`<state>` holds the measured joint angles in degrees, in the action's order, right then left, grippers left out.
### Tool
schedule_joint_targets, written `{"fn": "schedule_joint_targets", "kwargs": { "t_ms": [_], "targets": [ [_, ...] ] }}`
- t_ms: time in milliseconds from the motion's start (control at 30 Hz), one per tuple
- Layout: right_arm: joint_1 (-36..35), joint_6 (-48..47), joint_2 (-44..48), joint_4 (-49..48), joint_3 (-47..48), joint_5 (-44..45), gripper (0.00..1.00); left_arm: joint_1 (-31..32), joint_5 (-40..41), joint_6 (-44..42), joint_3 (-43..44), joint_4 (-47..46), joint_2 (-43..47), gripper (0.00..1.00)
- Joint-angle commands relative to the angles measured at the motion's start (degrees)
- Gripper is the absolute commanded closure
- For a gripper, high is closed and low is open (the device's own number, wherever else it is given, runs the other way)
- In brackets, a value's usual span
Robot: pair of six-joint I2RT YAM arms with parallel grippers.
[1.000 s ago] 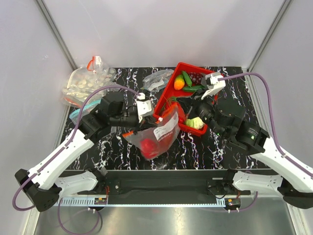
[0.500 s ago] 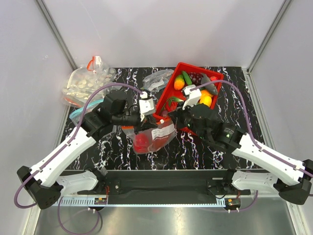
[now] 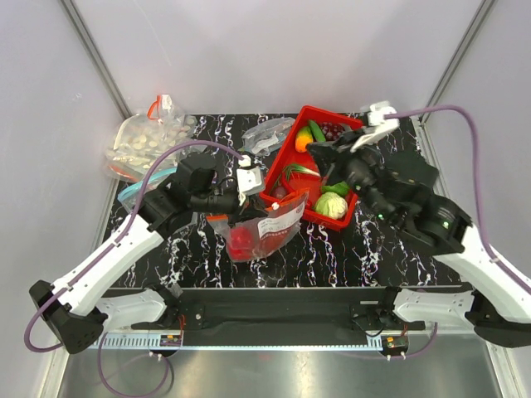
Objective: Place the food in the zip-top bag and seal the zipper
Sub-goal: Adjust the zipper on the food storage bag.
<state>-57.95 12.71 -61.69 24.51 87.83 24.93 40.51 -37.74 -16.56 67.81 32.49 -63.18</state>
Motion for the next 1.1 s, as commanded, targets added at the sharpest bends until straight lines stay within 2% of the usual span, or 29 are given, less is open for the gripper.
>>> {"fn": "schedule_joint_targets", "kwargs": {
  "t_ms": [0,33,100,133,167,267,333,500,667,967,1033,1067],
  "targets": [
    [-0.32,-2.08,1.66,-1.21,-2.81,3.38,0.99,0.01,-1.73,0.56,3.82,-3.84,-0.01,1.00],
    [-0.32,1.32,1.84,-1.92,-5.45,2.59,1.00,0.01,-1.55,0.73,3.91,-3.93,-0.36,1.00],
    [-0.40,6.33,0.53,-5.76,-16.68,-1.44,1.00,0.00,-1.38,1.09,4.43,-4.10,-0.63,1.00],
    [-0.84,11.93,-0.61,-7.71,-21.08,-3.20,1.00,0.01,-1.03,1.35,4.87,-4.28,-0.72,1.00],
    [-1.54,14.34,-3.23,-9.73,-29.48,-2.78,1.00,0.01,-0.76,1.61,4.96,-4.45,-0.72,1.00],
    [-4.88,20.94,-3.88,-17.72,-39.65,0.56,1.00,0.00,0.03,2.05,4.00,-5.51,-0.11,1.00],
    [-5.94,21.39,-2.65,-19.06,-40.28,1.87,1.00,0.01,0.03,2.23,3.38,-5.60,-0.19,1.00],
    [-6.12,16.48,-0.63,-11.60,-32.38,5.83,1.00,-0.08,-0.14,2.05,3.64,-4.89,-0.54,1.00],
    [-6.12,12.61,1.48,-9.05,-27.99,8.20,1.00,0.01,-1.29,1.53,3.56,-4.37,0.25,1.00],
    [-6.12,8.30,0.08,-9.92,-25.61,5.93,1.00,-0.08,-2.17,1.18,4.70,-4.28,-0.54,1.00],
    [-6.12,5.67,0.25,-10.18,-25.17,3.74,0.98,0.01,-1.47,0.56,5.31,-3.67,-0.72,1.00],
    [-6.12,4.70,0.69,-9.75,-24.91,3.03,0.93,-0.08,-1.20,0.30,5.49,-2.88,-0.72,1.00]
  ]
}}
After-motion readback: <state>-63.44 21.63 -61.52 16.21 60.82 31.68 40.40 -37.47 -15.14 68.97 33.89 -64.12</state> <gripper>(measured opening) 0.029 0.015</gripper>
